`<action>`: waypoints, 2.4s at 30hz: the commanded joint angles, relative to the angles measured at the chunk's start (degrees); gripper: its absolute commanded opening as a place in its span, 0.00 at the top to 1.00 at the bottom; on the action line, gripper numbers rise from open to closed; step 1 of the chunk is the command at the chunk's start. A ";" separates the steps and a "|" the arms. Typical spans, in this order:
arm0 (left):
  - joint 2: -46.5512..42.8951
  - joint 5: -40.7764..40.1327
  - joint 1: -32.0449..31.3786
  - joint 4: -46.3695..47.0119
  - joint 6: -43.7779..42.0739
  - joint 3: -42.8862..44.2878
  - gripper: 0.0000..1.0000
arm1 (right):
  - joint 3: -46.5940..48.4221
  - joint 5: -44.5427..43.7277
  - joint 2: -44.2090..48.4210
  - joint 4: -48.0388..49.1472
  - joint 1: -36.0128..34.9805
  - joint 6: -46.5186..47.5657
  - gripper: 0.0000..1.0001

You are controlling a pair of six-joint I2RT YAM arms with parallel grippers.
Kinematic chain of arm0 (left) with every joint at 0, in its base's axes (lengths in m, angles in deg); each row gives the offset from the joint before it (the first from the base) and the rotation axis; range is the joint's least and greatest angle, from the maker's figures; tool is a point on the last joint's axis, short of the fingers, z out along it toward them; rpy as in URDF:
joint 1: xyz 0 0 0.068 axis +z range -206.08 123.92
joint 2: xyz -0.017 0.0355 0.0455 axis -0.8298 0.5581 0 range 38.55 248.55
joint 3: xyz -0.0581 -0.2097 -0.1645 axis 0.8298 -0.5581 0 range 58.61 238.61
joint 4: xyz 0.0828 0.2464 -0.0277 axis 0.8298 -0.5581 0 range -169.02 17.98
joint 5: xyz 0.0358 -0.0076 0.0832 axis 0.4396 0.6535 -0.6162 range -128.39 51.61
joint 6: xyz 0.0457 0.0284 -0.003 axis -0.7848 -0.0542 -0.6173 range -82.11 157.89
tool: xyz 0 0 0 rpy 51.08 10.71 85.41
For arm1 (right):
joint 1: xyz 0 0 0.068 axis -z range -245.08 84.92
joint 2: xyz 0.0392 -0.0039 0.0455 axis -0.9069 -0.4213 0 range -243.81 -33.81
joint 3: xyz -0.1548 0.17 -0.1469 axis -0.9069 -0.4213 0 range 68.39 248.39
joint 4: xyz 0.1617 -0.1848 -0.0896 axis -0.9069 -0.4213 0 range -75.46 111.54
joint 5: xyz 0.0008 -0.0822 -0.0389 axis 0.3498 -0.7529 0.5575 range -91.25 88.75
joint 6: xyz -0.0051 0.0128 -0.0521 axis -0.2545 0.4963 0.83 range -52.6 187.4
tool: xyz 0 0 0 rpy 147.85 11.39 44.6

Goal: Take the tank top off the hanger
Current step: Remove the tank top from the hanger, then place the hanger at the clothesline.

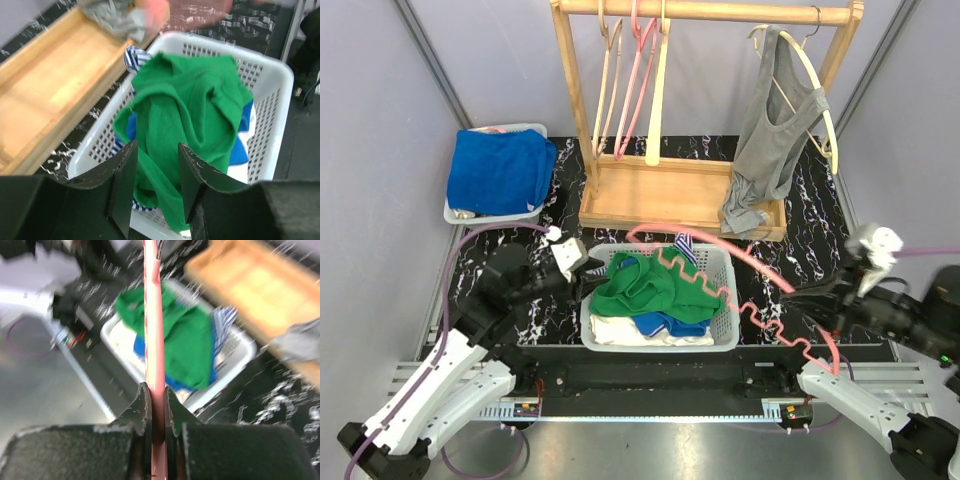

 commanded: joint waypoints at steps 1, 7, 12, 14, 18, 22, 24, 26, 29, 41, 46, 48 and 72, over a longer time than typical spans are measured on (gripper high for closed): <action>2.34 -3.00 -2.79 1.76 -4.69 -2.85 0.60 | 5.31 -15.30 0.20 6.46 -0.28 -0.32 1.00; 5.15 -8.02 -6.83 1.67 -13.74 -6.20 0.61 | 3.91 -31.68 -7.18 7.42 -0.28 -1.02 1.00; 7.61 -9.77 -9.56 0.36 -20.77 -10.67 0.58 | 3.38 -35.29 -11.40 13.56 -0.28 -0.24 1.00; 8.14 -9.86 -10.79 -0.87 -23.41 -12.25 0.48 | 3.12 -37.73 -13.59 16.12 -0.20 0.21 1.00; 9.90 -8.64 -12.99 -4.30 -23.86 -9.81 0.29 | 2.50 -40.55 -18.34 26.55 -0.28 5.56 1.00; 12.71 -8.19 -13.17 -12.10 -23.51 2.12 0.01 | 6.44 -42.85 -25.28 34.57 -0.20 9.08 1.00; 14.38 -10.03 -13.17 -14.23 -21.49 11.79 0.01 | 8.30 -43.11 -29.59 37.55 -0.20 10.92 1.00; 15.00 -12.57 -13.17 -15.38 -18.87 20.29 0.01 | 11.89 -43.29 -34.05 38.54 -0.11 11.98 1.00; 15.26 -13.56 -13.08 -15.38 -17.36 29.01 0.01 | 16.56 -43.03 -39.33 39.94 0.42 12.77 1.00; 8.77 -13.20 -13.17 -17.75 -22.18 35.55 0.01 | 32.46 -40.65 -51.91 39.69 5.42 13.04 1.00; 8.15 -18.37 -13.08 -17.05 -31.05 36.25 0.01 | 39.06 -38.29 -56.83 38.80 6.57 13.13 1.00; 8.15 -20.75 -13.08 -16.79 -31.85 36.51 0.01 | 41.25 -37.84 -58.16 38.54 7.10 12.78 1.00; 4.37 -19.36 -12.55 -15.64 -34.76 29.31 0.01 | 28.86 -26.94 -49.02 44.61 7.19 10.93 1.00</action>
